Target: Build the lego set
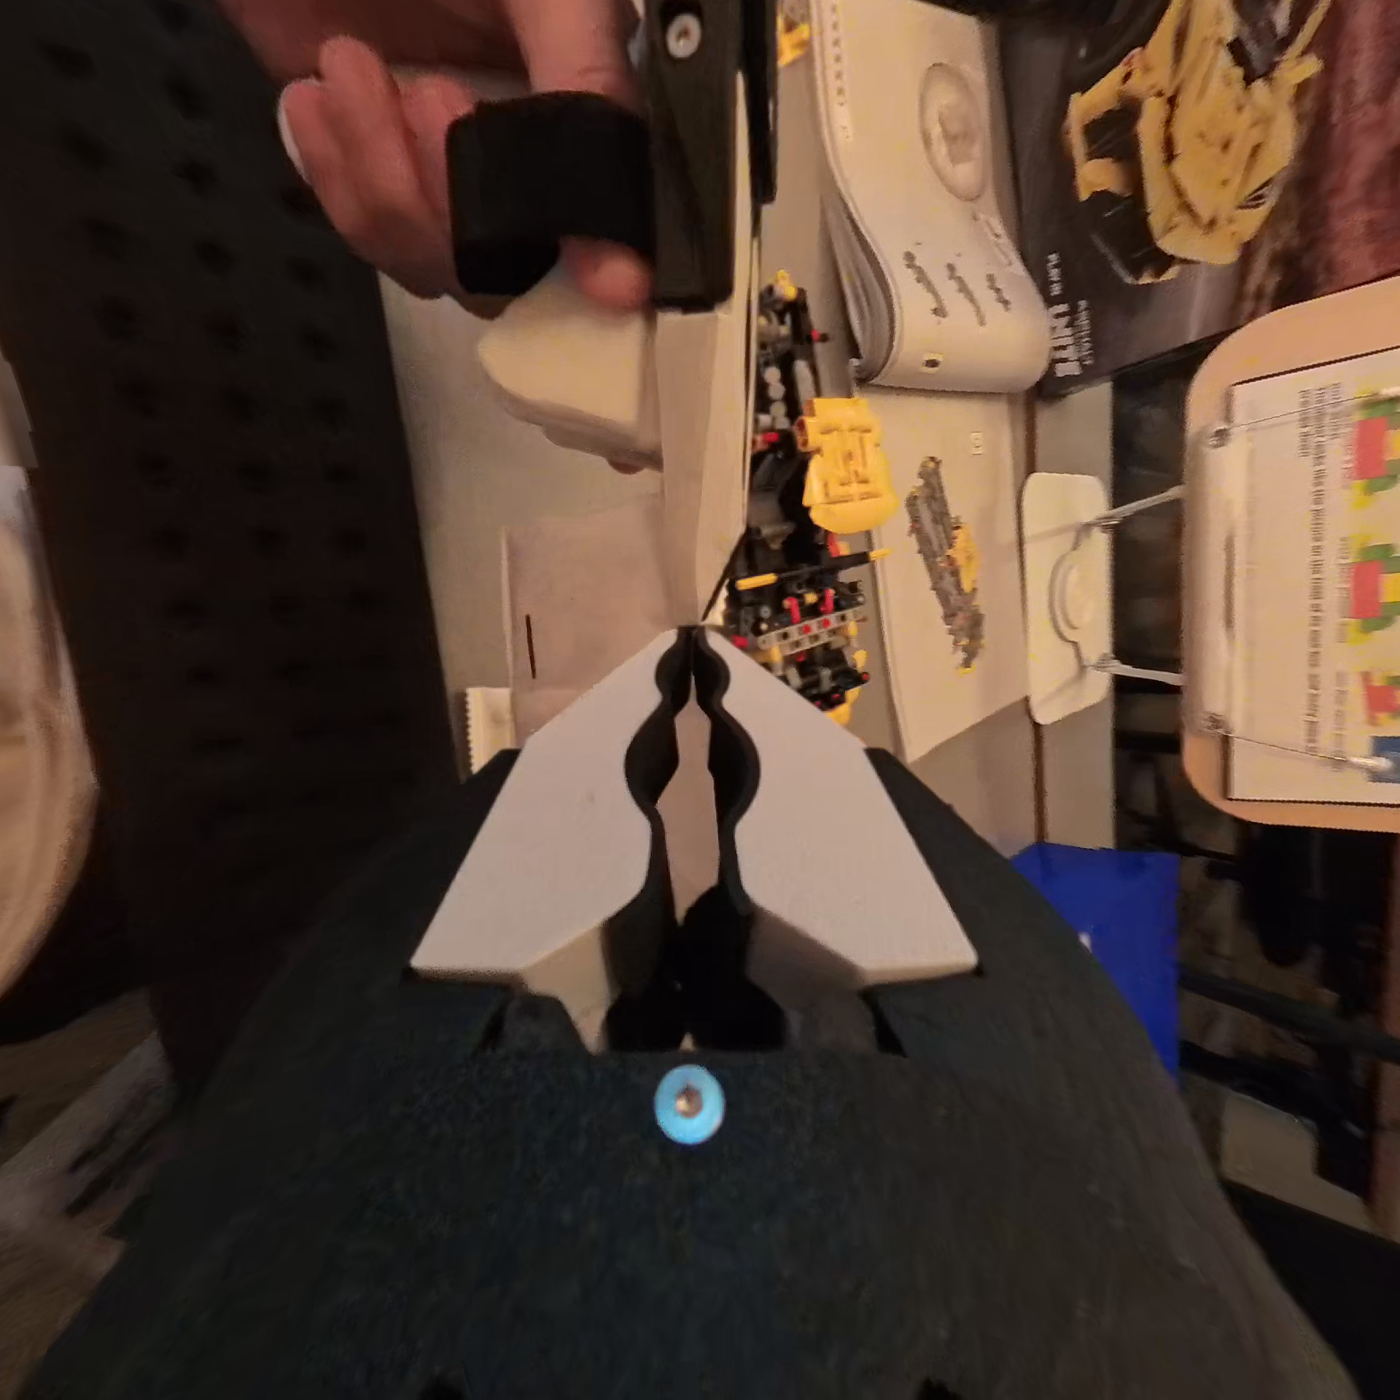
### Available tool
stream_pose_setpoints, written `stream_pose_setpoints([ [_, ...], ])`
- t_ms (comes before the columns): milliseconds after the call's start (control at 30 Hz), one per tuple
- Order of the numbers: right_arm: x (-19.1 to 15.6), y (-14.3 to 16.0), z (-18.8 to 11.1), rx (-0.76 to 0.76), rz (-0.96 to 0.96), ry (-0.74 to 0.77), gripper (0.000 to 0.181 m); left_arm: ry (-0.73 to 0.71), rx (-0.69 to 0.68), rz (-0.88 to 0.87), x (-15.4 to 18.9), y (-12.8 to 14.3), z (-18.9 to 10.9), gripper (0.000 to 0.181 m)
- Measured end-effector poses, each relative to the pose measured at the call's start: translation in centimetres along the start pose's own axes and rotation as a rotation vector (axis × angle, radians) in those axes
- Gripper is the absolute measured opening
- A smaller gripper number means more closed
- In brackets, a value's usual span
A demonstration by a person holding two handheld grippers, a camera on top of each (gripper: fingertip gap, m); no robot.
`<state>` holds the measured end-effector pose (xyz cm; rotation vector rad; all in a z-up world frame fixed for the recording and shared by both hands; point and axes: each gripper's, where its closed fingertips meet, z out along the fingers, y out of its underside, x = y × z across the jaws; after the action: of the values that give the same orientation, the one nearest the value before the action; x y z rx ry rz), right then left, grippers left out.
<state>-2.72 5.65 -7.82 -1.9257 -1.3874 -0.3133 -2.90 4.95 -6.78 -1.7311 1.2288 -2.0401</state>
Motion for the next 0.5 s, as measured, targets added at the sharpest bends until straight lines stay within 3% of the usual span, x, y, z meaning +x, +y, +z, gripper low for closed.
stream_pose_setpoints([
  [100, 0.8, -0.4, -0.7, 0.011, -0.063, 0.179, 0.000, 0.037, 0.011, -0.038, 0.6, -0.7, -0.1, 0.000],
  [200, 0.3, -0.9, -1.3, 0.046, -0.066, 0.234, 0.000, -0.051, 0.129, -0.108, -2.4, -2.8, -1.3, 0.000],
  [233, 0.3, -0.5, -1.1, 0.015, -0.056, 0.236, 0.000, -0.062, 0.137, -0.080, -2.6, -3.1, -1.1, 0.000],
  [333, 1.2, 1.7, -0.5, -0.019, -0.021, 0.272, 0.000, -0.164, -0.008, 0.144, -1.5, -1.8, 2.0, 0.000],
  [500, 3.8, 4.4, -1.8, 0.042, 0.117, 0.331, 0.000, -0.232, 0.010, 0.154, -4.6, -6.3, 3.6, 0.000],
])
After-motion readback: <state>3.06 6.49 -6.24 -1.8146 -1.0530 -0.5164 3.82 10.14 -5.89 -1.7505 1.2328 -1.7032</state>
